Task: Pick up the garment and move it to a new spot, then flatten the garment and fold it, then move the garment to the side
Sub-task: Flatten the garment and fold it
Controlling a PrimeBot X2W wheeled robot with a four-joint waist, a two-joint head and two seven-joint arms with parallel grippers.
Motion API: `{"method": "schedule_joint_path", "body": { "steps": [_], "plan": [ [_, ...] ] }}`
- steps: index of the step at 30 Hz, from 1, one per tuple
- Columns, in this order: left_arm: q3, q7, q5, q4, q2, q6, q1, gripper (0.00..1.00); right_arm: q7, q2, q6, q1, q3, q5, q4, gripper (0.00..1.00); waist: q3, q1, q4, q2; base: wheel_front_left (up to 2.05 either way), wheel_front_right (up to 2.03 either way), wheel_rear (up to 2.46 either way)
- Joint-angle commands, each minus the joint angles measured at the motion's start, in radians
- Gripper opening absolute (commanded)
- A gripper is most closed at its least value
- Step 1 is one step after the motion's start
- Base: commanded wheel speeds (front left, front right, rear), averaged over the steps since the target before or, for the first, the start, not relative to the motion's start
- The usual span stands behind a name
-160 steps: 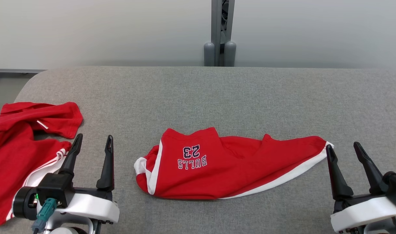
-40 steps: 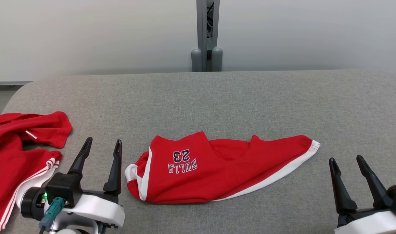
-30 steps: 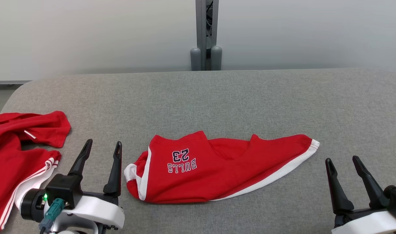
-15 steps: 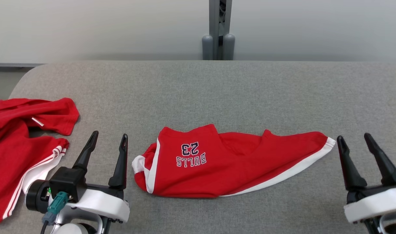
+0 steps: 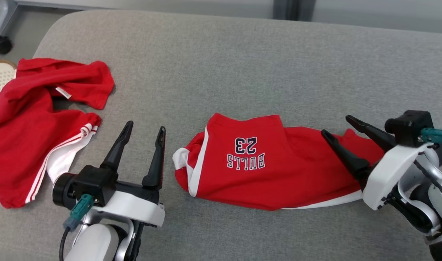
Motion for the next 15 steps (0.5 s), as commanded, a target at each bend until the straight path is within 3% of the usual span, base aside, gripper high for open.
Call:
{"method": "schedule_joint_path", "body": {
  "steps": [1,15],
  "plan": [
    [0.001,-0.008,-0.005,0.007,-0.003,-0.008,-0.027,1.00,0.003,-0.016,0.000,-0.025,0.018,0.018,0.009,1.00,0.051,0.0000,0.051,0.0000,0.00,0.00,0.00],
    [-0.039,-0.078,-0.018,0.124,-0.077,-0.062,-0.137,1.00,0.014,-0.129,0.000,-0.315,0.379,0.208,0.136,1.00,0.149,0.0000,0.164,0.0000,0.00,0.00,0.00]
  ]
}}
